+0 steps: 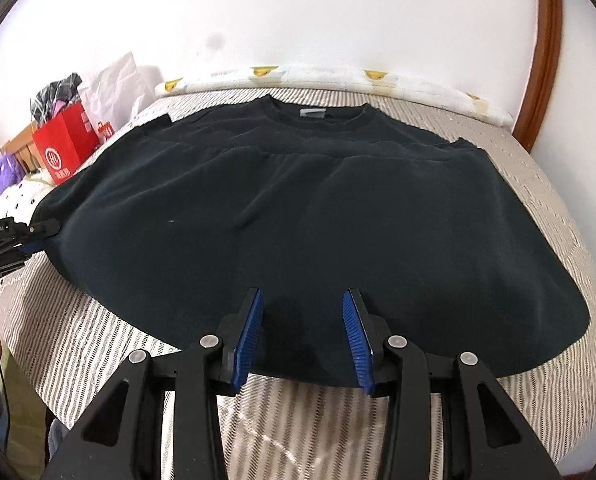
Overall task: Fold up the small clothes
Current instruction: 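Grasp the sweatshirt edge with the left gripper and lift it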
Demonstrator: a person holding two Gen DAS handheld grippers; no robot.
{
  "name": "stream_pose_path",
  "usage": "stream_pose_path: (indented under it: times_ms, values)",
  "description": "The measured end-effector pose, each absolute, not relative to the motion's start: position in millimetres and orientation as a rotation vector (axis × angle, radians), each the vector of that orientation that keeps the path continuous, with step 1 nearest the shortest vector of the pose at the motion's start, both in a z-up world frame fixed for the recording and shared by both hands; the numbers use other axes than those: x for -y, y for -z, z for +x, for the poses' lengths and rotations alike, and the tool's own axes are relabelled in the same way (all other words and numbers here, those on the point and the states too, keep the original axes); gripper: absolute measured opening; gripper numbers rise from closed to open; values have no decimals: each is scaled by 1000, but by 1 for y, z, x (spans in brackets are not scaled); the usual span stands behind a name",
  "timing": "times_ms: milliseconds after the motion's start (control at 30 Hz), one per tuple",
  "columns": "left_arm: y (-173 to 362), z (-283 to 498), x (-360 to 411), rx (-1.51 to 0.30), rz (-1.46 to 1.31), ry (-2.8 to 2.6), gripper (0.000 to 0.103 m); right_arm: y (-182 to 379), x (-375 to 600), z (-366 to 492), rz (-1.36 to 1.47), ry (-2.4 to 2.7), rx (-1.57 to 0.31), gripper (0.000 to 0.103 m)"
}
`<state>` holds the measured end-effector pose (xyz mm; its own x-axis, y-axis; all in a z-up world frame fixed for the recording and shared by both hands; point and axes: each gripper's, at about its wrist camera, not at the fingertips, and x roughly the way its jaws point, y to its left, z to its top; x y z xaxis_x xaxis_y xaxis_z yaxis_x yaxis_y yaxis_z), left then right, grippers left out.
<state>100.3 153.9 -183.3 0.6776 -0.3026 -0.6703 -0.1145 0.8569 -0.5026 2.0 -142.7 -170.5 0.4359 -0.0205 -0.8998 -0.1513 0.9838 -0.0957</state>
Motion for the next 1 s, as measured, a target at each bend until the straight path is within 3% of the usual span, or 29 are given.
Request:
stream_pose_path:
  times_ms: [500,667,1000]
  values:
    - [86,99,-38,-632,-254,273,10,121,226,-4,-98,56,-1008,41]
    - [87,106,8,-648,-204,386,10,109,244,-12,-82,96,-986,41]
    - [137,118,80,-803,-138,558,11,112,266,-24,-70,144,-998,41]
